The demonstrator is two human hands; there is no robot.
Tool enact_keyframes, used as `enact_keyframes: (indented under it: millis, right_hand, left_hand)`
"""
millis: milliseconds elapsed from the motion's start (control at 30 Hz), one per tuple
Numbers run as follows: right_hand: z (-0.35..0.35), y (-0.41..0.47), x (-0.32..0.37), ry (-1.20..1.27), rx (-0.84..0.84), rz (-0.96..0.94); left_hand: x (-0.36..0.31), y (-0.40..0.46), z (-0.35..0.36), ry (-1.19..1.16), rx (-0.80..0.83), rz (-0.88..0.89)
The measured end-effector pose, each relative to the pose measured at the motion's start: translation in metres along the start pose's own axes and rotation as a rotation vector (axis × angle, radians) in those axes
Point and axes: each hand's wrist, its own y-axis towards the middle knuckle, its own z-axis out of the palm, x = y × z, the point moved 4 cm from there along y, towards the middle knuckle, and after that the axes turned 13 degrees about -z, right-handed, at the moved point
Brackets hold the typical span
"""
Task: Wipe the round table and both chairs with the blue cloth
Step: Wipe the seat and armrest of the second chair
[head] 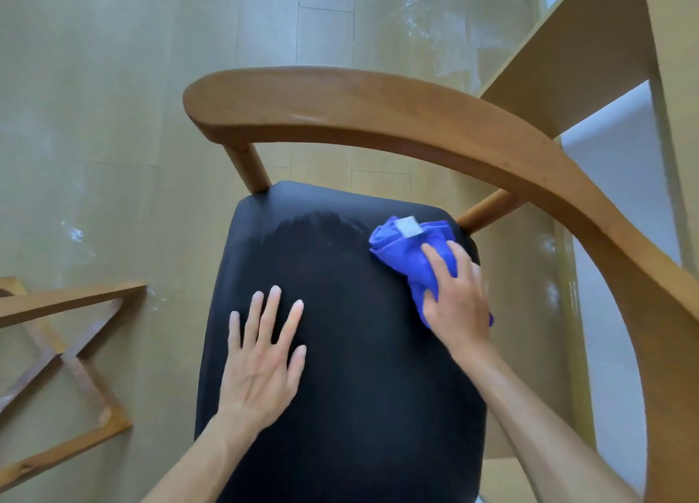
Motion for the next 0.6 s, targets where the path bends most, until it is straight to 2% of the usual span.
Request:
enact_keyframes:
  millis: [67,133,233,333,600]
  right_hand:
    - [-0.001,-0.003,-0.034,0.094,-0.048,0.318]
    - [0.006,-0.005,-0.028,0.127,-0.113,0.438]
    - [0.017,-0.004,0.002,0.089,-0.176,0.491]
    - [0.018,0.001,0.0,0.071,-0.172,0.512]
    - [-0.009,0.002,-0.033,0.495,-0.094,0.396]
  left_hand:
    - [0.0,0.005,0.012,0.041,0.022,0.018]
    - [0.002,0.005,0.023,0.061,0.026,0.016]
    - [0.006,0.006,0.033,0.069,-0.005,0.024]
    - [0.006,0.007,0.035,0.057,-0.026,0.03]
    - [0.008,0.006,0.035,0.018,0.003,0.023]
